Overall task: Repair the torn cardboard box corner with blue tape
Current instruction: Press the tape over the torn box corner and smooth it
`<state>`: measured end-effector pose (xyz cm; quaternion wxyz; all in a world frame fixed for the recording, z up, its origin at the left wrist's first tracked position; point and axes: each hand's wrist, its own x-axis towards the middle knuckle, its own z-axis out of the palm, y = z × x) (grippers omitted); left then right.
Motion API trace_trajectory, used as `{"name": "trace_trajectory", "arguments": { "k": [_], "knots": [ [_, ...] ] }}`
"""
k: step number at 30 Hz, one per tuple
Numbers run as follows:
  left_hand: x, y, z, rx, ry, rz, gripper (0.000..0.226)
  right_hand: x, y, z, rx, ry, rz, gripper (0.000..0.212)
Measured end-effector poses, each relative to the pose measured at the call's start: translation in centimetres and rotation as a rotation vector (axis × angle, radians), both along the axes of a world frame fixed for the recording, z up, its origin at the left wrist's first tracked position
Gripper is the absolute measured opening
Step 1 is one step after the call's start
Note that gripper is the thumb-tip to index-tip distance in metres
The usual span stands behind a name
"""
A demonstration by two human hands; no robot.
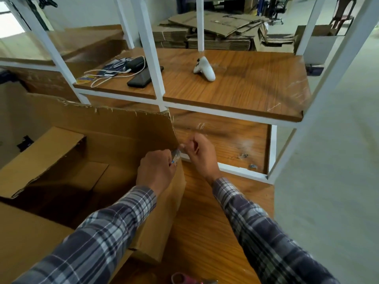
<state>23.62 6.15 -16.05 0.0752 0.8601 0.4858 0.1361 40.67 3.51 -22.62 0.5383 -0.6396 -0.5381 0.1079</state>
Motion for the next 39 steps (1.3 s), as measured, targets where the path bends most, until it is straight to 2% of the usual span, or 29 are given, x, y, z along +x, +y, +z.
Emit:
{"name": "trace_trajectory", "arguments": {
  "k": [2, 4, 8, 15, 18, 24, 27, 29, 33, 39],
  "knots": [
    [0.0, 0.0, -0.2, 0.001, -0.016, -0.002, 0.024, 0.2, -1.0, 0.1, 0.024, -0.314, 0.097, 0.008],
    [0.0, 0.2, -0.3, 0.005, -0.026, 0.001, 0.025, 0.5, -1.3, 0.4, -0.007, -0.494, 0.210, 0.016],
    [-0.2, 0.1, -0.5, 0.021, -0.021, -0.002, 0.023, 1.8, -0.2, 2.2, -0.012, -0.652, 0.334, 0.023],
    [-0.6, -0.1, -0.6, 0.033, 0.011, 0.011, 0.023, 2.9, 2.4, 4.2, 0.020, -0.889, 0.431, 0.018],
    [-0.9, -0.7, -0.7, 0.000, 0.015, 0.036, 0.021, 3.3, 2.8, 4.3, 0.002, -0.920, 0.420, 0.021],
    [-1.1, -0.8, 0.4, -0.040, 0.078, 0.024, 0.023, 3.0, 2.3, 5.1, -0.070, -0.845, 0.421, 0.022],
    [0.0, -0.2, 1.1, -0.009, 0.045, -0.001, 0.031, 3.3, 1.7, 5.3, -0.114, -0.778, 0.445, 0.024],
    [0.8, 0.0, 1.0, 0.009, -0.012, -0.012, 0.028, 3.4, 1.2, 4.9, -0.126, -0.763, 0.454, 0.023],
    [1.5, 0.1, 0.6, 0.041, 0.020, 0.004, 0.022, 3.0, 1.3, 4.2, -0.093, -0.757, 0.445, 0.018],
    [1.2, 0.1, 0.5, 0.031, 0.083, 0.031, 0.031, 2.6, 2.2, 4.6, -0.029, -0.800, 0.462, 0.016]
  ]
}}
